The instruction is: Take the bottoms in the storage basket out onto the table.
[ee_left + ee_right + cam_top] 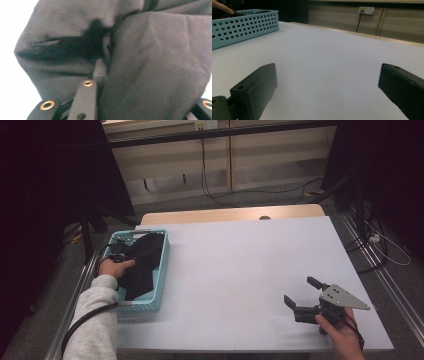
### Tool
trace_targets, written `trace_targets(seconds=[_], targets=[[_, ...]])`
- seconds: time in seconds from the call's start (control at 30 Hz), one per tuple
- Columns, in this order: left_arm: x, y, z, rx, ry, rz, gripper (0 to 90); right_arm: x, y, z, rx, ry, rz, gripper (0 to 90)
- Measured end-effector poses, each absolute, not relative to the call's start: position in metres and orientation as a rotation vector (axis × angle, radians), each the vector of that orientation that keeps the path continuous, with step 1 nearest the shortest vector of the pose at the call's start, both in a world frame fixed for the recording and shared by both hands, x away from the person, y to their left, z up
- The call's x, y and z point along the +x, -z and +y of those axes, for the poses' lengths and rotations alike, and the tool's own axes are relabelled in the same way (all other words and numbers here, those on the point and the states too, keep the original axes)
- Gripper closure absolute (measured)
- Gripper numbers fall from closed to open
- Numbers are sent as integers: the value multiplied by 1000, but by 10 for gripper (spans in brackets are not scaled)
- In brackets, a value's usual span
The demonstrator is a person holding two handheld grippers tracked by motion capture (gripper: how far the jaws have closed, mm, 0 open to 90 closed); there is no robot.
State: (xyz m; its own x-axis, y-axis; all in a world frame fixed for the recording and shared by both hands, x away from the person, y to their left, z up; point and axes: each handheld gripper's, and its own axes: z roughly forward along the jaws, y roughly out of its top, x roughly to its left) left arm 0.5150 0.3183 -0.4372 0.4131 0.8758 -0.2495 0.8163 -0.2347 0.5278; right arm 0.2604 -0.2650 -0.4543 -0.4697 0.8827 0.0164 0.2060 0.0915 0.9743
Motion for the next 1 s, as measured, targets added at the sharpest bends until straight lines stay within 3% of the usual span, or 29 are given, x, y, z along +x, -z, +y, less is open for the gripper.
trace_targets(seconds=[0.4,0.5,0.53,0.6,0.7,0.77,0.83,1.0], targets=[[496,423,307,2159,-132,1328,742,260,452,-264,1068,-1418,1753,12],[495,419,306,2173,-177,1302,706,260,453,-265,1069,-1417,1753,11],[495,417,307,2161,-181,1305,683,260,453,-265,1069,-1417,1752,12],[496,412,309,2149,-228,1303,552,260,452,-265,1069,-1416,1754,12],[499,406,312,2132,-321,1292,304,260,453,-265,1064,-1414,1758,11],[501,403,315,2142,-374,1259,250,260,453,-265,1066,-1415,1760,12],[504,402,317,2164,-444,1242,134,260,453,-265,1066,-1415,1760,11],[512,412,322,2160,-514,1243,46,261,454,-264,1064,-1417,1763,11]])
